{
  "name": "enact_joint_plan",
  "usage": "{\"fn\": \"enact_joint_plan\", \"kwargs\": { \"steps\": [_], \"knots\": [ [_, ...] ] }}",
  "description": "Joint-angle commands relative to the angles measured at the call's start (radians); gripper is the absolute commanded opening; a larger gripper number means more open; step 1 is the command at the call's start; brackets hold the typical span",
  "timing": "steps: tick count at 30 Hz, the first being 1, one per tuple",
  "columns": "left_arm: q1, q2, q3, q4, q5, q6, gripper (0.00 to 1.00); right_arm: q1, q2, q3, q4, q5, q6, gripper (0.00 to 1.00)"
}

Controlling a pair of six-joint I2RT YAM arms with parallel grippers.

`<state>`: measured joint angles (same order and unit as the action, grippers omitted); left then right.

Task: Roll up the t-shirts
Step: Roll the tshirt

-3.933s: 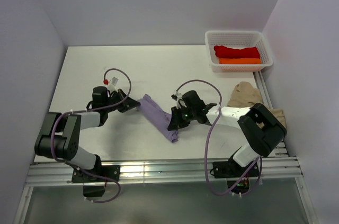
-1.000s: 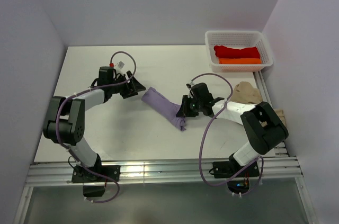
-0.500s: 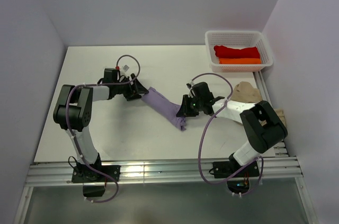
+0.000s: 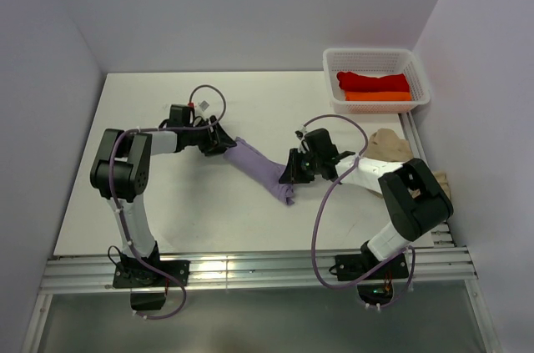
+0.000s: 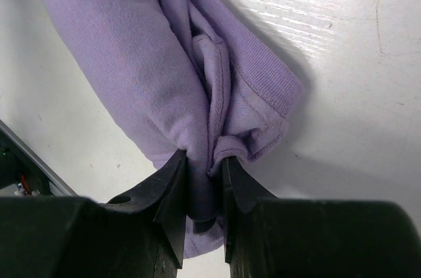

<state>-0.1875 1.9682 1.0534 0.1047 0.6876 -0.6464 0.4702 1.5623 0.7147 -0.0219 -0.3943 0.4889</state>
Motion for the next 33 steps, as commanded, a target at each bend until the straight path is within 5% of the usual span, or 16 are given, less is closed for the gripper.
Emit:
{"fn": "enact_joint_plan", "kwargs": {
  "steps": [1,12,15,33],
  "knots": [
    [-0.024,0.067,-0.046,-0.128,-0.099,0.054,0.54,-0.019,0.024,0.006,-0.076,0.064,-0.036,0.0],
    [-0.122,0.077,-0.035,-0.053,-0.082,0.007,0.18,-0.024,0.027,0.029,-0.099,0.084,-0.039,0.0],
    [-0.139,0.037,-0.064,-0.034,-0.121,-0.01,0.0,-0.025,0.024,0.037,-0.111,0.101,-0.035,0.0],
    [-0.168,-0.457,-0.174,-0.091,-0.388,-0.124,0.0,-0.053,-0.062,0.201,-0.291,0.166,-0.073,0.0]
  ]
}}
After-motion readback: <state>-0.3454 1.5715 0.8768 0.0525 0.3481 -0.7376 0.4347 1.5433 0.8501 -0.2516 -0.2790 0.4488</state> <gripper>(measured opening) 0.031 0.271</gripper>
